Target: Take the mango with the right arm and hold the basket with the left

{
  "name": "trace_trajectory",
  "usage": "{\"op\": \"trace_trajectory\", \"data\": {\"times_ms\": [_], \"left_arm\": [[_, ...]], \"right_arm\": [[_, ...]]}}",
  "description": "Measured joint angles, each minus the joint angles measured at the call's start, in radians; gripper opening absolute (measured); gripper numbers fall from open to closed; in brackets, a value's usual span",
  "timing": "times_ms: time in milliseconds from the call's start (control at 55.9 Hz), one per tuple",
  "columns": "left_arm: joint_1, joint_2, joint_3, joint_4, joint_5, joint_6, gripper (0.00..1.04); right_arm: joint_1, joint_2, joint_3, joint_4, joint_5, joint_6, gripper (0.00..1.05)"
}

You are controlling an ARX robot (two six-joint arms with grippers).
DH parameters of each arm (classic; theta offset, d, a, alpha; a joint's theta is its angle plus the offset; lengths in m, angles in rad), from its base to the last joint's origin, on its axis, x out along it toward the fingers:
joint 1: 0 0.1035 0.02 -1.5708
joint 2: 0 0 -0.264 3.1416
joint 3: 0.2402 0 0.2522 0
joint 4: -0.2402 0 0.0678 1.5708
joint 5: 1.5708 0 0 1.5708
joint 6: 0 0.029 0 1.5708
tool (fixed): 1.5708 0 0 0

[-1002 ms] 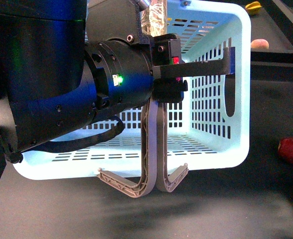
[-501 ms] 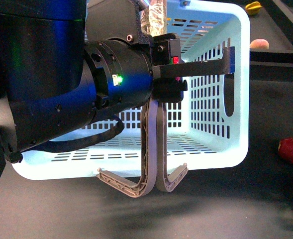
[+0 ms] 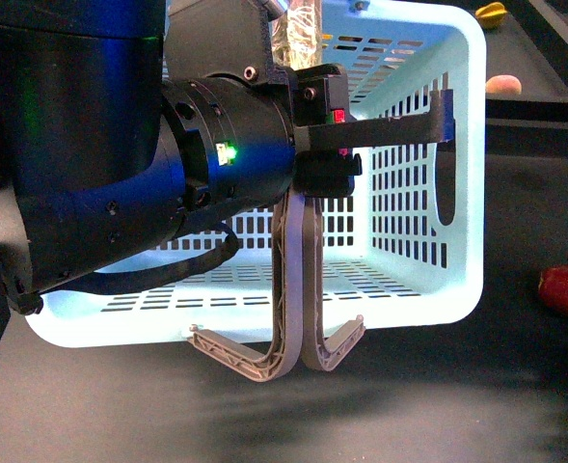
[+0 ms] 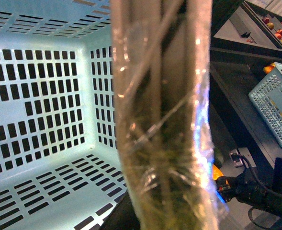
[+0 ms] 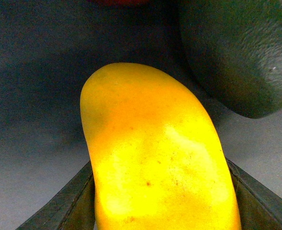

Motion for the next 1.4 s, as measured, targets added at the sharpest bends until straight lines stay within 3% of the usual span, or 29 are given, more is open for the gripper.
{"op": "trace_trajectory", "data": {"times_ms": [340,591,841,1074,1396], "left_arm": [[-0.001,0.000,0.000,0.000,0.000,0.000,0.06],[-0.001,0.000,0.000,0.000,0.000,0.000,0.06],[-0.001,0.000,0.000,0.000,0.000,0.000,0.06],[-0.001,0.000,0.000,0.000,0.000,0.000,0.06],[-0.001,0.000,0.000,0.000,0.000,0.000,0.06]], "right_arm": [[0.088,-0.508,-0.257,-0.040,-0.219,0.160,0.64],[0.219,-0.890,-0.367,-0.144,-0.286,0.300,0.64],[0.410,-1.121,-0.374,-0.183,-0.246,0.404,0.64],[0.586,-1.080,-0.317,-0.179,-0.132,0.457,0.64],[0.698,-0.888,-0.184,-0.163,-0.029,0.484,0.64]]}}
